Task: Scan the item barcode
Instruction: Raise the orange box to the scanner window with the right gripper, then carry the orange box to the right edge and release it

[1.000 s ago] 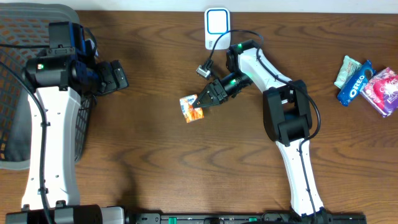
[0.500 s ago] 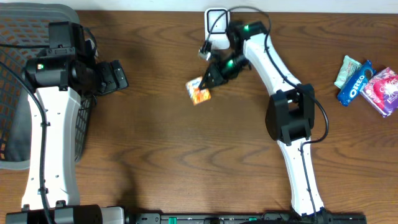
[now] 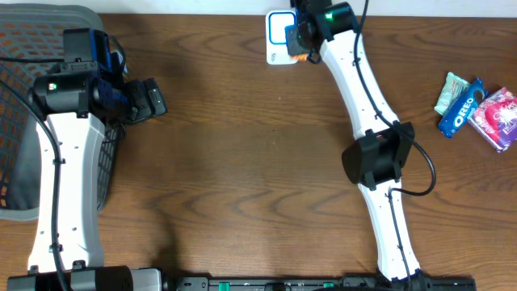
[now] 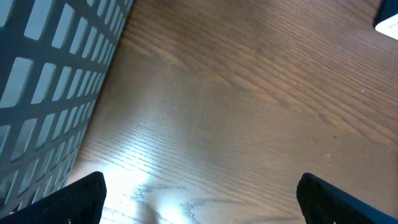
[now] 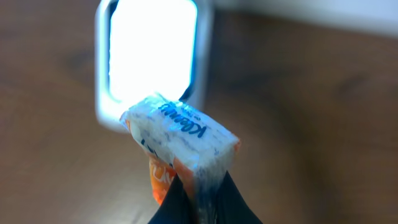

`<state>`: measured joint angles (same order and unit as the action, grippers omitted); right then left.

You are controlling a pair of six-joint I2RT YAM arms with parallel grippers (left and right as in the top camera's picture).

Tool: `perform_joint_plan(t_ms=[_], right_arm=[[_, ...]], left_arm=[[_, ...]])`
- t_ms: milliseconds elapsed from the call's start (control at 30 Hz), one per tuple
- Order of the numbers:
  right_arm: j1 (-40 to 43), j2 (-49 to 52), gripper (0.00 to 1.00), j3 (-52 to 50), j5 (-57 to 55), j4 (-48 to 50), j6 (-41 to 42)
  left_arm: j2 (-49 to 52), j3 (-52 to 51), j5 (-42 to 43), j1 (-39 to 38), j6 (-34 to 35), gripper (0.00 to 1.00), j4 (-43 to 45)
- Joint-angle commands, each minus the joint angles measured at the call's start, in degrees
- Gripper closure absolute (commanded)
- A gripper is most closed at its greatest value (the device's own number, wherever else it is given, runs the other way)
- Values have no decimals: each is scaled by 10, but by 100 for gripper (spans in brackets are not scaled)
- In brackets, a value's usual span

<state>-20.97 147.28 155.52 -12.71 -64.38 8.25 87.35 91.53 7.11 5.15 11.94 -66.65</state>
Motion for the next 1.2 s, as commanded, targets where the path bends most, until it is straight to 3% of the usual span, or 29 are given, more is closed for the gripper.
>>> perform_joint_plan(t_ms=[0,367,600,900,1167], right_arm=[[-28,0,99,7,-193,46,-56],[-43,2,99,-61,-212,193,-83],[-42,-7,99,-61,-212,187,-33],[49,-73,99,-59,-212,64,83],[185,-86,99,-60,-212,-122,100]], left_arm=[[0,1,-5,2,-3,2,-2],[0,1,-5,2,-3,2,-2],[0,1,-5,2,-3,2,-2],[0,1,-5,2,-3,2,-2],[0,1,-5,2,-3,2,-2]])
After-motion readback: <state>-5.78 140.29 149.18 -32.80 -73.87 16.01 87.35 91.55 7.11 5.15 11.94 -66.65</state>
